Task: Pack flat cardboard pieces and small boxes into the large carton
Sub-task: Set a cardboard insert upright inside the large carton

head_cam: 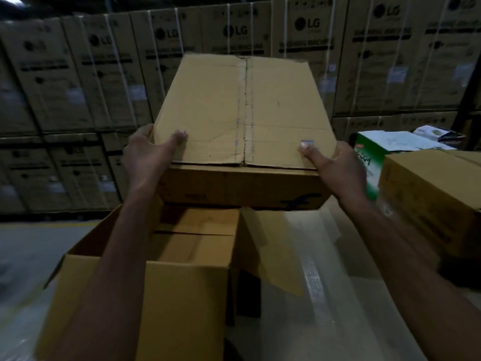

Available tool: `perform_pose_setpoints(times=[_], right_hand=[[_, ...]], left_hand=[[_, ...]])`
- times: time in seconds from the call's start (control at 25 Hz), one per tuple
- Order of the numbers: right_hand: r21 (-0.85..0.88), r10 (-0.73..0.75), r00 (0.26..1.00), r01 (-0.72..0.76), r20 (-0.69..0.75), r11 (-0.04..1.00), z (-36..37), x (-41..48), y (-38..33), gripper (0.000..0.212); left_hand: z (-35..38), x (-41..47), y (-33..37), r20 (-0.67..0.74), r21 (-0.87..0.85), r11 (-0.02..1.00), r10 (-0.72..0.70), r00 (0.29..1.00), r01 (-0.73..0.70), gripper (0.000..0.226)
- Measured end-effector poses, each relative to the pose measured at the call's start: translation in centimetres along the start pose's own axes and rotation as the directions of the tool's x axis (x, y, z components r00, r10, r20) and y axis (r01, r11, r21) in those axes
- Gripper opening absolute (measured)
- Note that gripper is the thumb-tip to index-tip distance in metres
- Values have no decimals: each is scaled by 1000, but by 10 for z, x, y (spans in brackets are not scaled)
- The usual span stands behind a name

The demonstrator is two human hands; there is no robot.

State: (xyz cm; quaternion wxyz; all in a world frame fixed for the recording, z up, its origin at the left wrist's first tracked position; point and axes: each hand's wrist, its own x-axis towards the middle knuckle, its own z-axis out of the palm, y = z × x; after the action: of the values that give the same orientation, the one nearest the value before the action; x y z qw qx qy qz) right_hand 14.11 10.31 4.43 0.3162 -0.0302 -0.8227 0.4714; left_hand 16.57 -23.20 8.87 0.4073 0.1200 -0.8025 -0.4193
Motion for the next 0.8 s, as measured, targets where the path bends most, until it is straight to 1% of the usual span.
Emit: perform_pose_setpoints(times=[0.16, 0.24, 0.36, 0.48, 0.6, 0.72, 0.8], right_hand=[[-6, -21, 996, 21, 89, 1000, 41, -41, -32, 64], [-27, -31, 989, 35, 142, 999, 65, -53, -48, 66], [-75, -10, 984, 24, 179, 997, 103, -63, -70, 70], [-138, 81, 977, -55, 195, 989, 144, -72, -90, 69], [-189, 170, 963, -130, 209, 973, 185, -85, -97, 74], [-251, 253, 944, -197, 214, 948, 220, -99, -89, 77], [-302, 312, 925, -241, 216, 922, 234, -107, -78, 78]], left_hand=[[-58, 3, -44, -32, 31, 997, -69, 997, 70, 75], [-79, 15, -68, -41, 42, 995, -91, 995, 93, 76], [-102, 41, -100, -9, 91, 989, -120, 993, 120, 78], [-110, 75, -139, 89, 152, 983, -117, 989, 102, 75], [-107, 97, -182, 170, 211, 972, -139, 976, 101, 73], [-94, 117, -230, 296, 210, 973, -159, 942, 98, 82], [-82, 124, -252, 369, 260, 963, -168, 914, 72, 78]])
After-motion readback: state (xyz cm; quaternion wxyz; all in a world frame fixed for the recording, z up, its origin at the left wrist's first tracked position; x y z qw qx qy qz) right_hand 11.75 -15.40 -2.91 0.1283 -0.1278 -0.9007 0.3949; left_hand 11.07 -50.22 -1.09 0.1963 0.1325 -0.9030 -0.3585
